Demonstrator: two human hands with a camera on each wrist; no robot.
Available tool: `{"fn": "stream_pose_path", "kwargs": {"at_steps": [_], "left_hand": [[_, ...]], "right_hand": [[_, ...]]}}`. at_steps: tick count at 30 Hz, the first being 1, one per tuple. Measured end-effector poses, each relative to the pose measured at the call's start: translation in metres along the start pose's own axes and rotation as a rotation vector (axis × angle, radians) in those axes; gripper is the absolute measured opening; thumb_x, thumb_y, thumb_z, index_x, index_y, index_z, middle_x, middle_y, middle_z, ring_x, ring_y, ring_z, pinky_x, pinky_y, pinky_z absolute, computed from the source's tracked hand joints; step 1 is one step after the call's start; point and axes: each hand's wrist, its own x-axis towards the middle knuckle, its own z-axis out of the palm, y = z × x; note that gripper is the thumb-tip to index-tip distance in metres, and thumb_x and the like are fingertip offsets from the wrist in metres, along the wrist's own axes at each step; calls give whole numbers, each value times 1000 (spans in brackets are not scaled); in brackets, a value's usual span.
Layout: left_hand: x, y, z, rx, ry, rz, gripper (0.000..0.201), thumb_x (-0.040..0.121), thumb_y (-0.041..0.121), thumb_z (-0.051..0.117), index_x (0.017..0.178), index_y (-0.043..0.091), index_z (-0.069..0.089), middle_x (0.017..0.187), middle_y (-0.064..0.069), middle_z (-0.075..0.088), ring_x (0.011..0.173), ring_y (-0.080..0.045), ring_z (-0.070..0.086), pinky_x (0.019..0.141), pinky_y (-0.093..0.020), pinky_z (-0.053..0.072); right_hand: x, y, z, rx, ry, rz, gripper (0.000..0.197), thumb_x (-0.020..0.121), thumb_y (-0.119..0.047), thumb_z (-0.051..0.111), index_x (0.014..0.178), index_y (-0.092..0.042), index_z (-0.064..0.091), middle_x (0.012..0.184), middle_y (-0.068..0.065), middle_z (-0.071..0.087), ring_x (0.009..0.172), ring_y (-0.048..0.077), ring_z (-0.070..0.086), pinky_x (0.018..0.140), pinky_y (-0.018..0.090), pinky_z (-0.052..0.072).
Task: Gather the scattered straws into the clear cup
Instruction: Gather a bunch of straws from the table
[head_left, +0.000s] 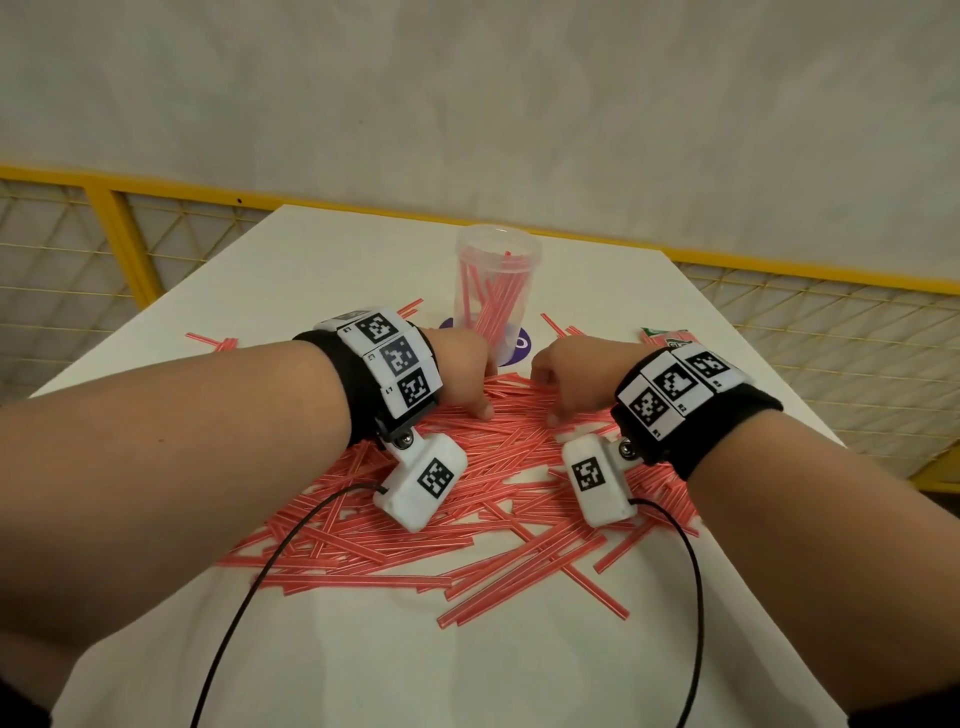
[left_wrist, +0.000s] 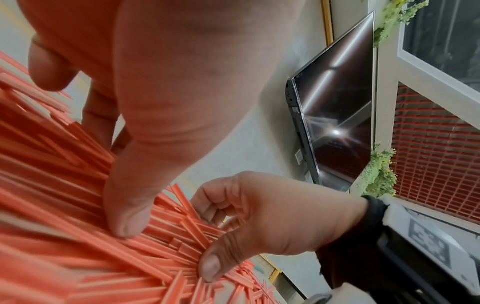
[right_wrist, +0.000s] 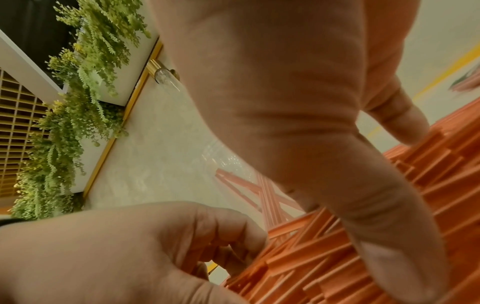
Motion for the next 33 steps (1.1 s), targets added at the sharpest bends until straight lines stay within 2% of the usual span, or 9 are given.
{"fn": "stream_pose_path", "kwargs": {"at_steps": [2, 5, 9, 13, 16, 19, 22, 29, 33], "left_hand": [[1, -1, 2, -11, 17, 5, 52, 88, 39, 67, 130, 11, 55, 116, -3, 63, 103, -21, 58, 89, -32, 46], [2, -2, 3, -22, 54, 1, 46, 87, 39, 68, 120, 9, 57, 91, 3, 58, 86, -19, 52, 76, -30, 39], [0, -7, 1, -86, 82, 2, 54, 81, 39, 75, 125, 14, 56, 116, -2, 63, 92, -18, 53, 79, -28, 38], [-4, -15, -4, -150, 81, -1, 53, 76, 36, 80, 121, 18, 59, 115, 1, 64, 102, -19, 59, 87, -30, 46], [-8, -20, -6, -250, 98, 16, 56, 74, 31, 83, 123, 20, 60, 117, 3, 64, 106, -16, 59, 96, -33, 47], [-11, -23, -7, -300, 128, 34, 62, 74, 28, 83, 129, 18, 56, 122, 3, 60, 110, -13, 55, 92, -25, 42], [-13, -26, -8, -282, 127, 24, 62, 76, 27, 82, 131, 18, 54, 123, 3, 59, 103, -10, 52, 86, -21, 37], [-17, -35, -3, -245, 166, -29, 53, 77, 19, 80, 125, 20, 58, 119, 2, 61, 102, -14, 56, 88, -25, 43], [-18, -37, -3, -288, 193, -31, 49, 75, 17, 80, 120, 20, 60, 116, 2, 62, 97, -15, 58, 83, -26, 44]], "right_hand": [[0, 1, 0, -11, -7, -5, 47, 81, -32, 74, 122, -13, 59, 117, 5, 62, 101, 22, 57, 79, 27, 41], [-1, 1, 1, -24, -7, -13, 39, 85, -30, 69, 119, -13, 58, 113, 5, 62, 90, 18, 51, 74, 26, 36], [-1, -1, 0, -9, -8, -25, 36, 86, -22, 66, 120, -13, 57, 112, 5, 62, 96, 21, 54, 76, 26, 36], [-4, 1, -1, -1, 21, -35, 25, 87, -15, 61, 111, -11, 60, 106, 8, 64, 85, 20, 52, 72, 26, 37], [-6, 1, -3, -9, 31, -32, 21, 90, -13, 56, 109, -11, 61, 106, 8, 64, 87, 21, 53, 72, 26, 37], [-7, 1, -5, -43, 34, -20, 23, 93, -12, 52, 115, -9, 59, 111, 9, 62, 97, 24, 56, 75, 27, 37], [-6, 1, -8, -76, 27, 6, 26, 94, -7, 47, 118, -8, 57, 113, 9, 62, 103, 27, 58, 75, 27, 39], [-14, 10, -18, -92, 51, 59, 28, 92, 1, 42, 113, -10, 56, 80, -1, 50, 75, 19, 49, 58, 26, 36], [-18, 17, -19, -90, 72, 89, 29, 91, 1, 43, 113, -12, 58, 91, 3, 57, 82, 22, 53, 70, 28, 39]]}}
